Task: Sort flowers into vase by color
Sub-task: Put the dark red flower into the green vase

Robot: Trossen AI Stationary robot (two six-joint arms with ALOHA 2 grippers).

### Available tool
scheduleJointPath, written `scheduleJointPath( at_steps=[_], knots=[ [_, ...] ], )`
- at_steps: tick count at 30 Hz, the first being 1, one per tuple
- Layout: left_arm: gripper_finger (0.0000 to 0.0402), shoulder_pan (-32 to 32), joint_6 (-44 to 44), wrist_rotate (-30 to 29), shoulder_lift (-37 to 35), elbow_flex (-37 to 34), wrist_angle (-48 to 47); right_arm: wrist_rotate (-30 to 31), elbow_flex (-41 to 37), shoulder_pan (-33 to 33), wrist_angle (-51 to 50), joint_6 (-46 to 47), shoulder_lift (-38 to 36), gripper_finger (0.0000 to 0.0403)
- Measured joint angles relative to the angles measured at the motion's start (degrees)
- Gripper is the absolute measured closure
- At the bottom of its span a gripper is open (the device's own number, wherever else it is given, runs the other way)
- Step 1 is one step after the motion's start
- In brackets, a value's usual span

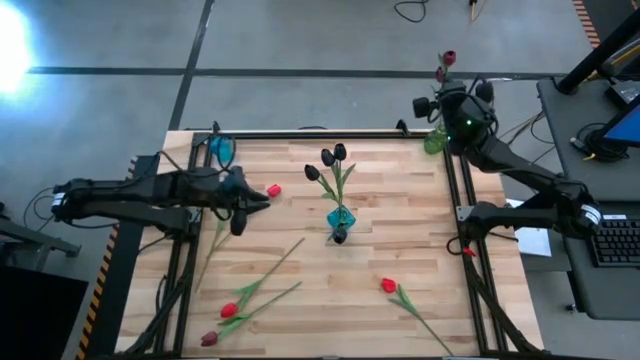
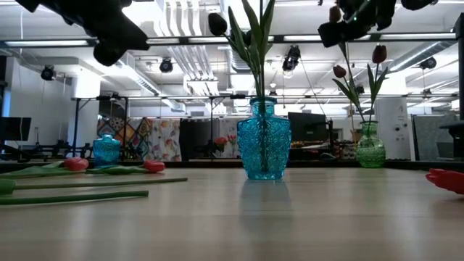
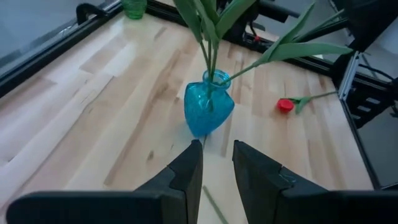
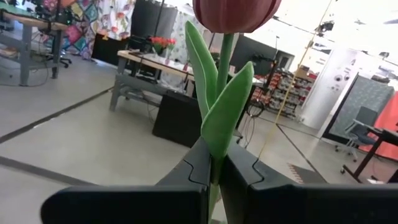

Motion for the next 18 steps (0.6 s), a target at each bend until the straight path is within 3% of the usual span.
scheduleJointPath(
  at_steps=[18],
  knots=[
    [0.0325,0.0,-5.5,0.0,-8.7,0.0,-1.1,0.0,-5.3,-1.1,-0.6,1.6,0.1,0.0390]
  ],
)
